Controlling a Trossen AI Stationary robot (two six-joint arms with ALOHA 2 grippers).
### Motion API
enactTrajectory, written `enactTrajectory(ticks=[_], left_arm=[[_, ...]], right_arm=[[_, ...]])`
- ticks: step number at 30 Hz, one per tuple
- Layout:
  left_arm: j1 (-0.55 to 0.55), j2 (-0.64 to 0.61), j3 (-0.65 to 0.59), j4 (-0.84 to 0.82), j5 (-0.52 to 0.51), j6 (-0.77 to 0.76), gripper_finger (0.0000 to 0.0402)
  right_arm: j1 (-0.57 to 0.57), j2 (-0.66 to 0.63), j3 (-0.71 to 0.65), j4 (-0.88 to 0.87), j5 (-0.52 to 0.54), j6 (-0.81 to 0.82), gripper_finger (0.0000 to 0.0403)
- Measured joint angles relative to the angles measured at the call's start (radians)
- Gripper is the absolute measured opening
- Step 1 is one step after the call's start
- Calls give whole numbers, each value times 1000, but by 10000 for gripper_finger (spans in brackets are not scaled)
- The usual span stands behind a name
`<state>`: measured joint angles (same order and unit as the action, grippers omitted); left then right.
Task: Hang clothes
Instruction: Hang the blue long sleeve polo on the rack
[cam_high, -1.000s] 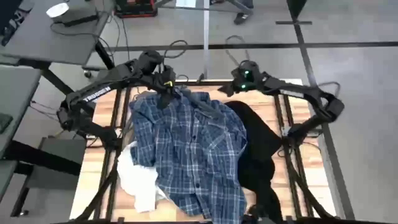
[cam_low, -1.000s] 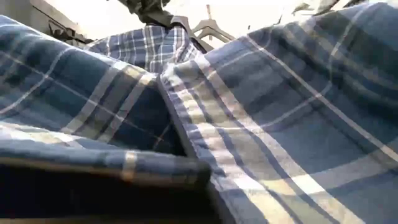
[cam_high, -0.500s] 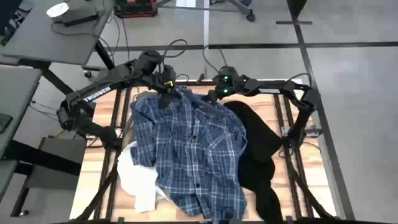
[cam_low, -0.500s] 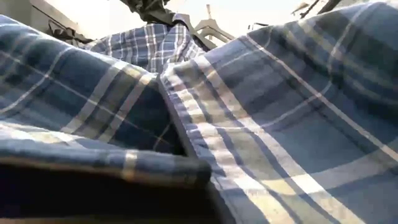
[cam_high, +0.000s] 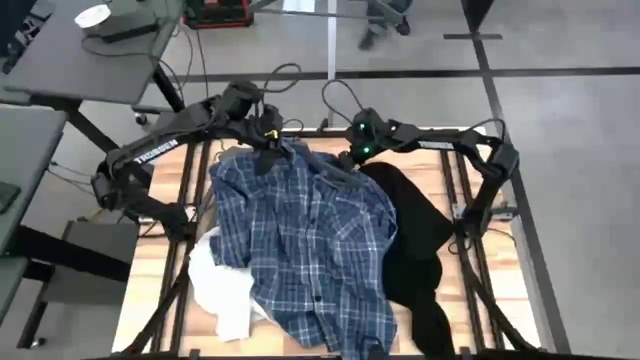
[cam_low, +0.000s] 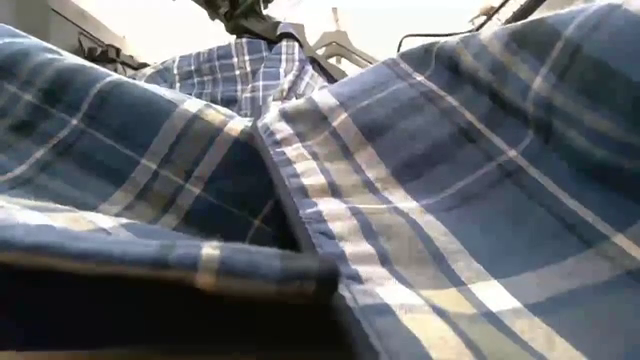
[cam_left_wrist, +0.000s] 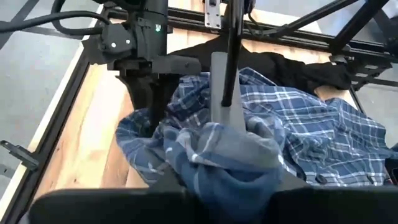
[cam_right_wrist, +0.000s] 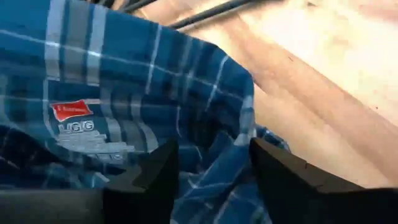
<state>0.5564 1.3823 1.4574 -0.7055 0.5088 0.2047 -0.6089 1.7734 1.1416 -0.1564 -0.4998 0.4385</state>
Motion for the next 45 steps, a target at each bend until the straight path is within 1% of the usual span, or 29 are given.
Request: enactTrajectory(ticks=[2,3,5,7,8,9,12,15,18,21,27,31,32,36,39,45], left_arm=[[0,0,0,0,0,0,32],[0,0,0,0,0,0,32],[0,0,0,-2,1,-1,32],[0,0,0,-5,2,-11,31],[0,-3,0,-8,2,-16,31],[0,-6,0,-13,0,-16,32],[-1,-15,0,-22,-24,-22,32],[-1,-28,0,-69,-97,-20,32],[-1,-42,0,-89,-166,-19,31],[-1,-50,0,-81,-204,-24,31],[6,-56,0,-10,-235,-44,32],[7,-56,0,-15,-345,-45,31],[8,-56,0,-25,-351,-45,31],[16,-57,0,-84,-320,-45,31],[14,-57,0,-108,-381,-42,32],[16,-57,0,-50,-388,-42,32]], right_arm=[[12,11,1,11,4,-1,160],[16,13,2,-5,6,-6,146],[27,14,0,-71,32,-54,100],[33,13,0,-111,79,-117,38],[28,9,0,-134,86,-145,20],[22,4,0,-150,87,-157,13],[-14,-17,0,-195,116,-192,6],[-51,-51,0,-238,166,-257,2],[-86,-83,1,-268,173,-297,1],[-108,-102,1,-285,173,-321,1],[-110,-108,1,-285,178,-335,0],[-92,-111,1,-286,186,-335,0],[-90,-117,0,-285,187,-335,0],[-87,-169,0,-267,200,-323,0],[-87,-229,12,-265,201,-308,0],[-23,-339,114,-242,204,-308,0]])
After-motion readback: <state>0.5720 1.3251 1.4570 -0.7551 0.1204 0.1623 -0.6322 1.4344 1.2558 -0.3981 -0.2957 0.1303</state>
